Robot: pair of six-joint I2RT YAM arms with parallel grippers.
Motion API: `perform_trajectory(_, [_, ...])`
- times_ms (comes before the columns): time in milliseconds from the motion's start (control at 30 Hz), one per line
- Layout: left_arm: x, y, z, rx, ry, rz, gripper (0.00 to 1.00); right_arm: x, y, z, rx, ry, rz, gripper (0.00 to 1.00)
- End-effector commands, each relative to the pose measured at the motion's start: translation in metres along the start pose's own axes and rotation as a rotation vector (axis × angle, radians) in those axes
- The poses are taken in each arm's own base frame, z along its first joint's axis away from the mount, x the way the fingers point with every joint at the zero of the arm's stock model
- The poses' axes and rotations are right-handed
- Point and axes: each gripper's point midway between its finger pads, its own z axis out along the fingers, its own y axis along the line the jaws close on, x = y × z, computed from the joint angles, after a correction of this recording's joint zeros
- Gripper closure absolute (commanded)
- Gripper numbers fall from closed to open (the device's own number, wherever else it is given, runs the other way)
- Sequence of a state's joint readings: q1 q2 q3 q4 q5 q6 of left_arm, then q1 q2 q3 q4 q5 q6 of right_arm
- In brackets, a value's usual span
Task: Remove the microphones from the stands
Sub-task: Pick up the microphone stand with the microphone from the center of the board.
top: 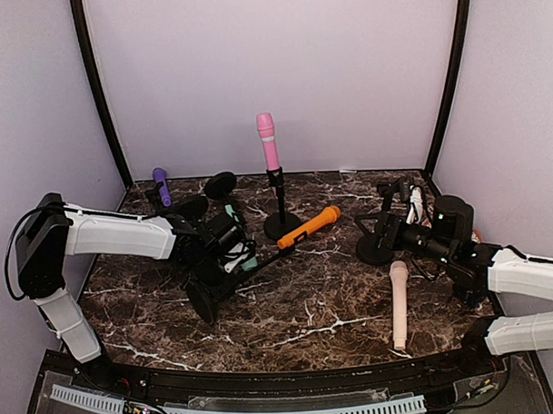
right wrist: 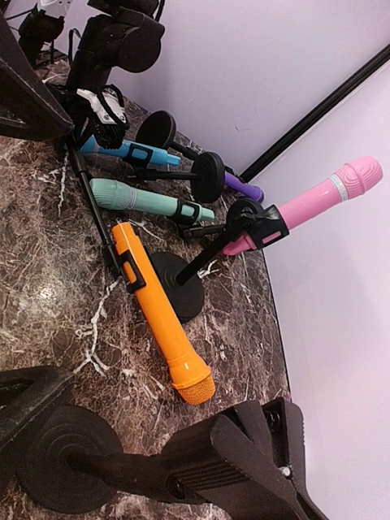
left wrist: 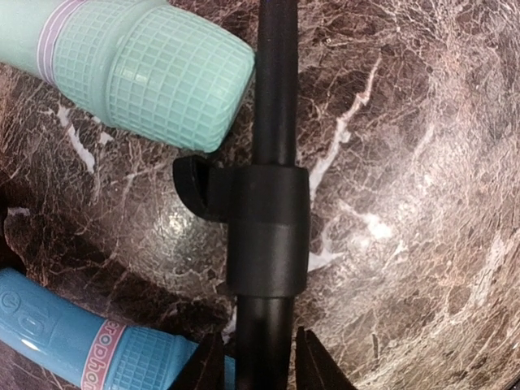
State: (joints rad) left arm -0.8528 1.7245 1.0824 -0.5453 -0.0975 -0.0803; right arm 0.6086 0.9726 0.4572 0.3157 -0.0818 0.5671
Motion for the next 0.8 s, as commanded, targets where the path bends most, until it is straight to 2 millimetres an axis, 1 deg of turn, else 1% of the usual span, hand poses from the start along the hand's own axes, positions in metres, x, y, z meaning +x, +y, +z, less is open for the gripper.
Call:
perform_trajectory(0, [0.006,-0.001,0.002,0.008,0.015,0.022,0.69,-0.006,0.006,-0.001,-0.024,-0.037,0.005,0.03])
perform_trajectory(233, [0.004,-0.010,-0.003,0.059,-0.010,0.026,0.82,-0.005,0.004,-0.002,-0.019,-0.041,0.005,0.03])
perform_trajectory(367, [-0.005,-0.015,-0.015,0.097,-0.072,0.027,0.87,-0.006,0.005,-0.004,-0.018,-0.047,0.007,0.03])
perform_trajectory(400, [-0.008,-0.018,-0.020,0.116,-0.092,0.029,0.90,-0.006,0.004,-0.004,-0.017,-0.047,0.008,0.03])
perform_trajectory(533, [-0.012,-0.023,-0.032,0.151,-0.142,0.030,0.99,-0.007,0.004,-0.006,-0.016,-0.055,0.016,0.03])
perform_trajectory(667, [-0.018,-0.026,-0.044,0.180,-0.205,0.026,1.00,-0.009,0.005,-0.008,-0.016,-0.061,0.019,0.03])
perform_trajectory(767, [-0.024,-0.030,-0.058,0.211,-0.268,0.012,1.00,-0.012,0.007,-0.011,-0.017,-0.069,0.015,0.03])
